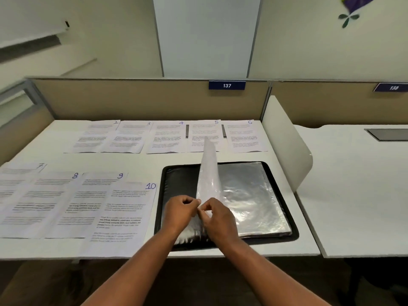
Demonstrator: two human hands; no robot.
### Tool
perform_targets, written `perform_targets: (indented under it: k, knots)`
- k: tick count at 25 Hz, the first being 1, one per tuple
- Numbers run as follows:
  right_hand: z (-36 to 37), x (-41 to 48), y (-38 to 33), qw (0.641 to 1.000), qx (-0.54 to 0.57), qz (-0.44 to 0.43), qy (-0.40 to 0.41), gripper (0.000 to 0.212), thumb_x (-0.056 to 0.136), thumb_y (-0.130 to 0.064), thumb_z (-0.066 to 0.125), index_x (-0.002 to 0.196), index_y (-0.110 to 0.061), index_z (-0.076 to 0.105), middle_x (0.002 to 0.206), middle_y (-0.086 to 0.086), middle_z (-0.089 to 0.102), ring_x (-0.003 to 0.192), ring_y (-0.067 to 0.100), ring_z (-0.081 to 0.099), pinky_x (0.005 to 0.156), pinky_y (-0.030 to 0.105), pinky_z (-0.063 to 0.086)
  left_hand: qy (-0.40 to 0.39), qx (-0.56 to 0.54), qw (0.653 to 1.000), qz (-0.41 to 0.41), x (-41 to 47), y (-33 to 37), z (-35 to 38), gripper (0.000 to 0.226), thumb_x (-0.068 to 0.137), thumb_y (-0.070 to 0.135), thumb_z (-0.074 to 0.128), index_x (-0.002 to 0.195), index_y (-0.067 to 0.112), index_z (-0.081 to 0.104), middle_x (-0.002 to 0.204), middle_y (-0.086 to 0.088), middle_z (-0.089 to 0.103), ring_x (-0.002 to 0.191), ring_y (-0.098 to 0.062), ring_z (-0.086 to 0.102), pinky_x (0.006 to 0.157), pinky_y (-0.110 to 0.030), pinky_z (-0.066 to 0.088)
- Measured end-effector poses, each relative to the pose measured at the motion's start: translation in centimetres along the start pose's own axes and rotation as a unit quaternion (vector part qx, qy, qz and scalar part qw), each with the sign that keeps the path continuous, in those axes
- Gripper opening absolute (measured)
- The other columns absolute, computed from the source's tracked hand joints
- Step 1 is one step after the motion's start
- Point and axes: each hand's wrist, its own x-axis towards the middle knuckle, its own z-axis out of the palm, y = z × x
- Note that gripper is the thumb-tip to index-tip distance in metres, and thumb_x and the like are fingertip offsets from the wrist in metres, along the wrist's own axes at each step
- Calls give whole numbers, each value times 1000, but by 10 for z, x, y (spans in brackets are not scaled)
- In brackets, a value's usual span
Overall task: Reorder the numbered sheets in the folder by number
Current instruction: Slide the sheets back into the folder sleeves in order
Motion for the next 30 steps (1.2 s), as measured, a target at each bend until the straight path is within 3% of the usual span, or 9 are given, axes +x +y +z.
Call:
perform_targets:
  k: [5, 9, 12, 15, 17, 20, 25, 27, 30]
  knots:
    - [29, 3, -16, 996, -58, -52, -35, 12, 92, -24, 67, 87, -26, 55, 80, -6, 63, 72, 13, 56, 64, 33, 46, -1, -45, 998, -42, -5, -32, -30, 13, 91, 24, 71, 80, 24, 77, 75, 8, 76, 68, -8, 73, 70, -23, 52]
    - [52, 2, -21, 985, -105, -89, -101, 21, 95, -36, 65, 112, -25, 61, 102, -5, 67, 93, 14, 62, 79, 31, 50, 7, -46, 993, -106, -7, -65, -42, 16, 92, 23, 68, 78, 20, 75, 74, 5, 76, 66, -10, 73, 62, -30, 56]
    - [68, -11, -17, 975, -116, -104, -160, 39, 94, -42, 62, 131, -29, 58, 124, -8, 65, 114, 12, 59, 95, 26, 46, 16, 6, 993, -115, -11, -90, -51, 14, 94, 27, 66, 82, 24, 73, 78, 3, 74, 71, -12, 70, 73, -40, 60]
    - [76, -19, -7, 970, -147, -130, -141, 52, 94, -47, 58, 141, -26, 55, 145, -5, 57, 135, 14, 49, 115, 33, 37, 44, 98, 991, -78, -18, -105, -57, 19, 95, 34, 62, 111, 27, 70, 109, 7, 72, 93, -8, 65, 82, -28, 51]
    - [74, -19, -1, 961, -201, -123, -144, 66, 96, -55, 51, 155, -26, 40, 164, -5, 33, 152, 15, 27, 128, 40, 15, 68, 140, 987, -43, -22, -112, -58, 38, 94, 41, 62, 130, 30, 62, 130, 9, 65, 113, -10, 62, 92, -27, 49]
    - [67, -14, 6, 941, -273, -107, -170, 81, 98, -66, 34, 164, -28, 9, 171, -8, -8, 157, 11, -10, 126, 42, -10, 71, 211, 975, 13, -25, -115, -59, 55, 97, 48, 56, 148, 31, 46, 154, 9, 45, 143, -11, 40, 114, -30, 34]
    - [55, -3, 15, 927, -314, -78, -188, 95, 91, -84, 18, 163, -28, -10, 165, -7, -31, 153, 12, -26, 123, 45, -16, 22, 329, 943, 38, -29, -122, -53, 72, 100, 58, 40, 161, 34, 11, 169, 5, -2, 152, -12, -12, 122, -34, -7]
    - [54, 3, 17, 930, -308, -83, -185, 101, 81, -89, 3, 161, -31, -15, 163, -9, -35, 151, 12, -30, 122, 47, -18, 28, 381, 922, 61, -33, -127, -55, 79, 93, 66, 40, 161, 32, 17, 169, 0, 6, 154, -17, -5, 120, -31, -13]
    - [60, 14, 23, 938, -285, -101, -173, 104, 76, -92, -1, 162, -33, -11, 164, -9, -32, 153, 15, -26, 121, 47, -18, -17, 431, 902, 28, -37, -127, -67, 97, 78, 79, 42, 158, 26, 30, 159, -7, 37, 150, -26, 23, 116, -42, 5]
